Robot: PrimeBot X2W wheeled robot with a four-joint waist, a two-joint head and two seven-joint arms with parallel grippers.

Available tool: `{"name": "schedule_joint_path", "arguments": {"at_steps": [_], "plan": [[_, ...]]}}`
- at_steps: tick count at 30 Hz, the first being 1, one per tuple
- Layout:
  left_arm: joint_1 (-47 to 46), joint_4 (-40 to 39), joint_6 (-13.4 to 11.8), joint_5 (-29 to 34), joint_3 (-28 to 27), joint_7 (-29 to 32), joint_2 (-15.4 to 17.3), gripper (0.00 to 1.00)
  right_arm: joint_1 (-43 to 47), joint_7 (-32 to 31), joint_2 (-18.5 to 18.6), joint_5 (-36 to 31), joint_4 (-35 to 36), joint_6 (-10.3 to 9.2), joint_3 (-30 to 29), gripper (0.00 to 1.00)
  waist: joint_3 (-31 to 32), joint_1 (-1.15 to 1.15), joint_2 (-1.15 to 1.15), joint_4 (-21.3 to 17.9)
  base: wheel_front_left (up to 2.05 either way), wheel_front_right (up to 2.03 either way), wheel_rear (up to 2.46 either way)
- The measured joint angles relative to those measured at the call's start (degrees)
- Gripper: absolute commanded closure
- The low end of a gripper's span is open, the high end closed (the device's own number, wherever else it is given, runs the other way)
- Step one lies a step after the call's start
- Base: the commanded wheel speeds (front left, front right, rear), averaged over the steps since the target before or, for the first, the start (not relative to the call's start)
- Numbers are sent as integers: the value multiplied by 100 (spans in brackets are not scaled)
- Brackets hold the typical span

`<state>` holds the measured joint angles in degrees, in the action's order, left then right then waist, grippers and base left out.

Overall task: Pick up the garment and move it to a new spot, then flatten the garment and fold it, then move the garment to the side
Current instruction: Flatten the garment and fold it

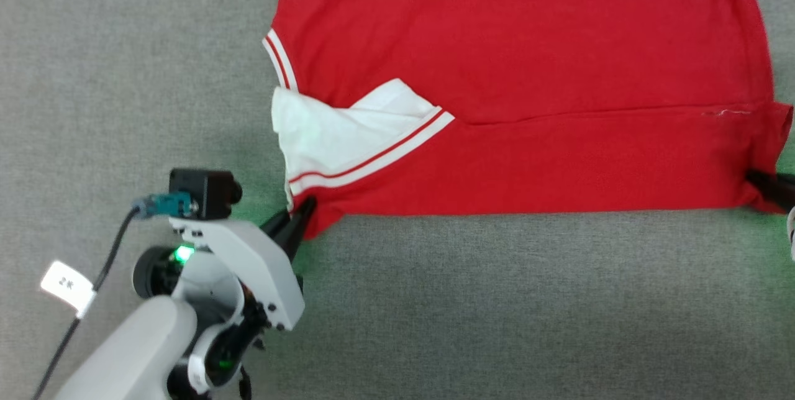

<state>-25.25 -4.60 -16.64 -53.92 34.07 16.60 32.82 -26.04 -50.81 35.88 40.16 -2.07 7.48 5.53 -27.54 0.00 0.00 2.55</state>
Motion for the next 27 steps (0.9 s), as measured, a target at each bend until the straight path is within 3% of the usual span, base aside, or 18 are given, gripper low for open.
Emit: {"name": "schedule_joint_path", "arguments": {"at_steps": [4, 20, 21, 22, 23, 24, 25, 27], "plan": [[304, -63, -5, -49, 0, -81, 49, 100, 282, 67, -1, 12, 86, 0, -18, 100, 195, 0, 0, -11, 0, 0, 0], [1705, -1023, -439, -347, -78, -326, 286, 100, 1755, -164, 175, 301, 859, 1, -294, 100, 701, 0, 0, -48, 0, 0, 0], [1724, -1037, -455, -350, -90, -349, 296, 100, 1770, -129, 156, 264, 903, 1, -327, 62, 721, 0, 0, -47, 0, 0, 0], [1739, -1057, -457, -350, -114, -374, 311, 93, 1786, -54, 107, 218, 924, 1, -391, 0, 741, 0, 0, -46, 0, 0, 0], [1745, -1093, -489, -352, -151, -413, 321, 59, 1789, 0, 56, 179, 935, 1, -433, 0, 766, 0, 0, -45, 0, 0, 0], [1746, -1141, -489, -350, -186, -442, 335, 7, 1805, 43, 47, 143, 969, 1, -441, 0, 792, 0, 0, -43, 0, 0, 0], [1753, -1188, -499, -345, -233, -488, 361, 0, 1831, 71, 31, 127, 1025, 1, -466, 0, 820, 0, 0, -42, 0, 0, 0], [1763, -1295, -539, -326, -385, -617, 419, 0, 1855, 187, -136, 126, 1121, 1, -624, 0, 882, 0, 0, -44, 0, 0, 0]]}}
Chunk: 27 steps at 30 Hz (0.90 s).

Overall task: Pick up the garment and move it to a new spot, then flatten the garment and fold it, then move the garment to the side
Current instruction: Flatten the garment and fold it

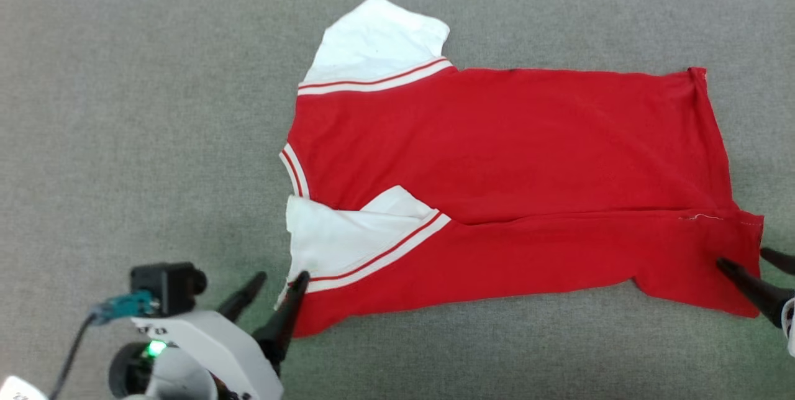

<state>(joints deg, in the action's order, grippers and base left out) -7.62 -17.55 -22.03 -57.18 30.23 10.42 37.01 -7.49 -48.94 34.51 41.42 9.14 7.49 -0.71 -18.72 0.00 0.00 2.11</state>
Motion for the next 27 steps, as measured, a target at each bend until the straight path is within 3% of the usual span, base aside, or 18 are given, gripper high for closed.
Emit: {"name": "schedule_joint_path", "arguments": {"at_steps": [5, 7, 12, 15, 22, 27], "plan": [[-182, -113, -51, 138, -359, -208, 221, 0, 7, 223, -180, -86, 194, 0, -307, 0, 109, 0, 0, -67, 0, 0, 0], [-478, -52, -18, 120, -586, -360, 158, 0, -36, 363, -257, -149, 253, 0, -377, 0, 113, 0, 0, -132, 0, 0, 0], [-1402, 434, 397, -54, -988, -706, -107, 0, -317, 765, -486, -227, 308, 0, -387, 0, 47, 0, 0, -325, 0, 0, 0], [-2088, 1089, 616, 24, -1139, -827, -88, 0, -515, 1012, -635, -268, 267, 0, -236, 0, -38, 0, 0, -488, 0, 0, 0], [-3892, 2740, 1196, 577, -702, -367, 70, 0, -1000, 1552, -905, -350, 119, 0, 216, 0, -303, 0, 0, -974, 0, 0, 0], [-5234, 4170, 1601, 886, -233, 312, -46, 0, -1287, 1814, -973, -332, -38, 0, 570, 0, -577, 0, 0, -1300, 0, 0, 0]]}}
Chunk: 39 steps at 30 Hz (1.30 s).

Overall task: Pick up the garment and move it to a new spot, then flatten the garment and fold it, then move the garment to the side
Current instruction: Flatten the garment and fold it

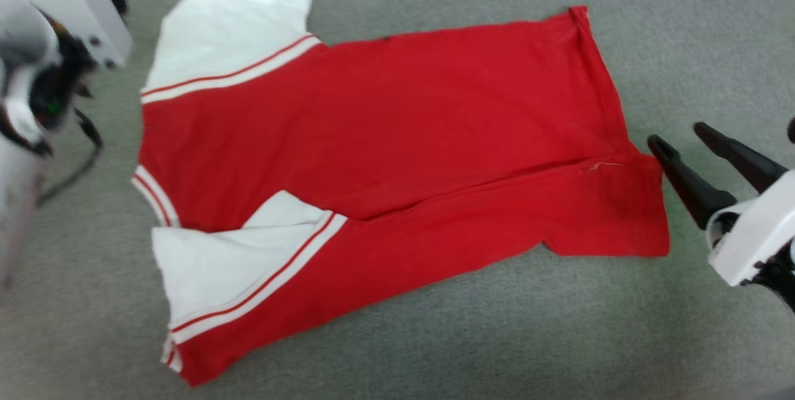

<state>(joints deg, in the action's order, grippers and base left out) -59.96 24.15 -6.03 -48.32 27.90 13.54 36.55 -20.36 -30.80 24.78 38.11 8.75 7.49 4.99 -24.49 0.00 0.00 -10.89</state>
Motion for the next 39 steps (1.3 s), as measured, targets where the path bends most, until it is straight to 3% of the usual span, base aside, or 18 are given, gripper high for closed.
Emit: {"name": "schedule_joint_path", "arguments": {"at_steps": [9, 18, 19, 20, 21, 22, 24, 25, 26, 27, 33, 39], "plan": [[-1296, 2224, 790, 236, 747, 1761, -165, 0, -401, 359, -52, 88, -332, 0, 501, 0, -496, 0, 0, -469, 0, 0, 0], [-1840, 3015, 1152, -99, 803, 2637, -286, 0, -551, 543, -12, 165, -639, 0, 731, 0, -742, 0, 0, -693, 0, 0, 0], [-1866, 3036, 1166, -100, 818, 2649, -297, 3, -593, 543, -1, 175, -655, 0, 737, 0, -751, 0, 0, -695, 0, 0, 0], [-1877, 3066, 1193, -132, 811, 2679, -318, 20, -638, 544, 18, 196, -671, 0, 743, 0, -756, 0, 0, -690, 0, 0, 0], [-1894, 3094, 1209, -192, 801, 2735, -342, 46, -676, 542, 43, 212, -686, 0, 744, 0, -755, 0, 0, -682, 0, 0, 0], [-1918, 3111, 1217, -231, 805, 2803, -368, 56, -724, 539, 66, 216, -698, 0, 744, 0, -754, 0, 0, -670, 0, 0, 0], [-1953, 3117, 1259, -257, 875, 2938, -428, 56, -838, 494, 131, 218, -713, 0, 769, 0, -753, 0, 0, -641, 0, 0, 0], [-1965, 3097, 1268, -253, 915, 2938, -454, 64, -910, 478, 149, 224, -727, 0, 781, 0, -758, 0, 0, -624, 0, 0, 0], [-1977, 3078, 1285, -252, 939, 2930, -478, 85, -1006, 466, 148, 236, -757, 0, 790, 0, -768, 0, 0, -610, 0, 0, 0], [-1985, 3074, 1308, -258, 946, 2928, -504, 100, -1117, 430, 149, 270, -783, 0, 827, 0, -781, 0, 0, -596, 0, 0, 0], [-2041, 3041, 1319, -312, 1024, 2808, -583, 100, -1920, -3, 102, 447, -1195, 0, 1139, 0, -857, 0, 0, -500, 0, 0, 0], [-2149, 2969, 1333, -332, 1136, 2716, -746, 100, -3106, -938, 48, 579, -2098, 0, 1579, 0, -943, 0, 0, -328, 0, 0, 0]]}}
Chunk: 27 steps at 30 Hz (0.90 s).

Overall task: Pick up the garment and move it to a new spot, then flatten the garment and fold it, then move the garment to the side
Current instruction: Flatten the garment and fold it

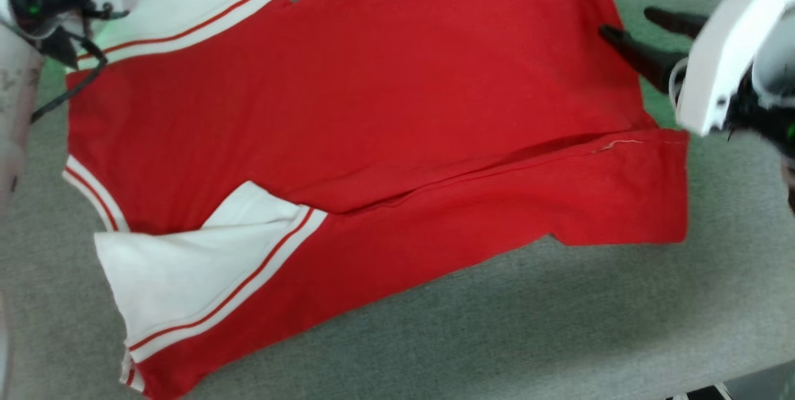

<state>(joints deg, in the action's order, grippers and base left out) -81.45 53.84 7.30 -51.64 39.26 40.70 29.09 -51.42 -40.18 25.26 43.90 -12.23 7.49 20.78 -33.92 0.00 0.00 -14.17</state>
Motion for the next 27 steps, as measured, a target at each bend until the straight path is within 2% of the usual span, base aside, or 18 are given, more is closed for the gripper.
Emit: {"name": "schedule_joint_path", "arguments": {"at_steps": [6, 12, 14, 16, 20, 27], "plan": [[-106, -192, 0, -89, 163, -123, -155, 100, -1053, -483, -82, -119, -1047, 0, 229, 0, -129, 0, 0, 242, 0, 0, 0], [-162, -365, 0, -232, 335, -283, -259, 100, -1577, -624, -166, -204, -1875, 0, 571, 0, -245, 0, 0, 487, 0, 0, 0], [-158, -410, 0, -296, 380, -347, -293, 100, -1701, -620, -123, -167, -1972, -1, 708, 57, -260, 0, 0, 561, 0, 0, 0], [-125, -448, 0, -415, 400, -423, -328, 100, -1730, -467, -81, -98, -2043, -1, 776, 100, -257, 0, 0, 625, 0, 0, 0], [42, -550, 0, -601, 489, -679, -374, 100, -1737, -62, -54, -18, -2245, -1, 954, 100, -147, 0, 0, 695, 0, 0, 0], [583, -994, 2, -1003, 623, -1613, -381, 100, -1461, 599, 181, 245, -2401, 0, 1292, 100, 261, 0, 0, 813, 0, 0, 0]]}}
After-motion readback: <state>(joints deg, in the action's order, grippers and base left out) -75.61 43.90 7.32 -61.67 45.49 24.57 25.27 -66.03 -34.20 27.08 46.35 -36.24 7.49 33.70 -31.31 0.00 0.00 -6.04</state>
